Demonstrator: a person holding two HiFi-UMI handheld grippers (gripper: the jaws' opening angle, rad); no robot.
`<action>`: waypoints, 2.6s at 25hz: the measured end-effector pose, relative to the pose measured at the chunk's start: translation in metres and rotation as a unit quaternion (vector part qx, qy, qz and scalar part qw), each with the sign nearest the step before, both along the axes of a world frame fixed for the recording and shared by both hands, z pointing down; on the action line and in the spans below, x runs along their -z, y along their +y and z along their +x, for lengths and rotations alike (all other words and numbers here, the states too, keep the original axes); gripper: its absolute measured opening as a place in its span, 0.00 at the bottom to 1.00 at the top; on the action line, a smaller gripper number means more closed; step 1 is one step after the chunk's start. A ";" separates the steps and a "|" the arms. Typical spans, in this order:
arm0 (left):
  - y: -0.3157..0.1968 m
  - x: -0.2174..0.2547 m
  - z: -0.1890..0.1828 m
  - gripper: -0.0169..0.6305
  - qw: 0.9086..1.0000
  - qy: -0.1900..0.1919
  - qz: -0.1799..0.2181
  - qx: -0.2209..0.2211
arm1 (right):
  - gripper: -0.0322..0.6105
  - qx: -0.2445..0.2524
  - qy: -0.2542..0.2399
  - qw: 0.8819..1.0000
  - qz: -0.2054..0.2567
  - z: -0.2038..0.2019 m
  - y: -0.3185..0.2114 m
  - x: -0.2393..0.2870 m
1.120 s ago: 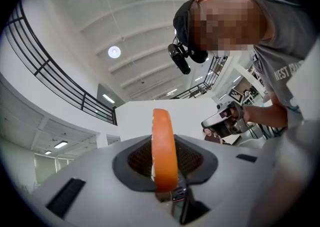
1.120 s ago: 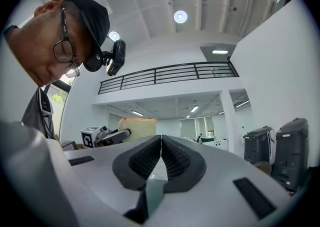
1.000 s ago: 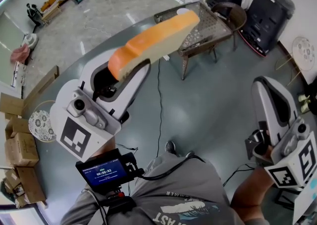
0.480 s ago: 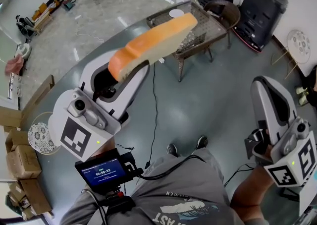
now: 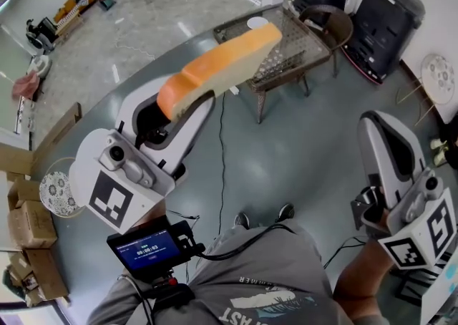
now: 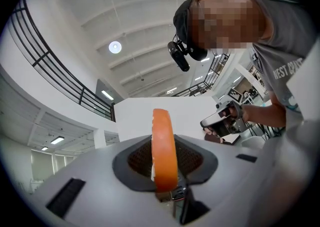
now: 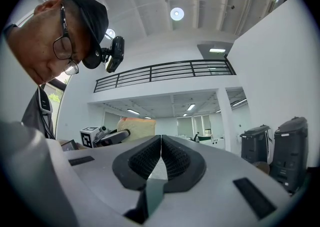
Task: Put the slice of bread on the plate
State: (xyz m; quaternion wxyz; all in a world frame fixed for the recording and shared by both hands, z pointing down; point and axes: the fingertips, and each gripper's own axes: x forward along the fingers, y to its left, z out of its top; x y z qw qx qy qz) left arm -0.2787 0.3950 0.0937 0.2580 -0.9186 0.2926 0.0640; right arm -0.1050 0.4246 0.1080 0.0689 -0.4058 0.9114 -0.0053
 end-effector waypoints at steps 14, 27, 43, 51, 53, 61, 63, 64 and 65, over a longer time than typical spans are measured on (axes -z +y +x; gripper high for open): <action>-0.045 -0.007 0.102 0.18 0.999 -0.005 -0.008 0.036 | 0.06 0.038 -0.001 0.999 -0.001 0.100 -0.055 -0.001; -0.100 -0.024 0.136 0.18 0.998 -0.025 -0.020 0.047 | 0.06 0.040 -0.017 0.999 -0.013 0.135 -0.112 -0.017; -0.186 -0.025 0.118 0.18 1.000 -0.013 -0.023 0.002 | 0.06 0.004 -0.009 1.000 -0.016 0.108 -0.179 -0.017; -0.206 -0.018 0.110 0.18 1.000 0.001 -0.019 -0.008 | 0.06 -0.002 0.004 1.000 -0.013 0.099 -0.194 -0.010; -0.211 -0.015 0.112 0.18 1.000 -0.001 -0.015 -0.003 | 0.06 0.000 0.002 1.000 -0.010 0.103 -0.201 -0.005; -0.241 -0.020 0.143 0.18 0.999 -0.010 -0.023 0.029 | 0.06 0.040 -0.007 0.999 -0.018 0.132 -0.246 -0.014; -0.249 -0.020 0.150 0.18 0.999 -0.007 -0.024 0.036 | 0.06 0.044 -0.007 0.999 -0.021 0.140 -0.256 -0.014; -0.252 -0.020 0.153 0.18 0.999 -0.007 -0.027 0.039 | 0.06 0.046 -0.008 0.999 -0.022 0.144 -0.260 -0.014; -0.254 -0.021 0.156 0.18 0.999 -0.009 -0.029 0.041 | 0.06 0.048 -0.009 0.999 -0.024 0.147 -0.264 -0.014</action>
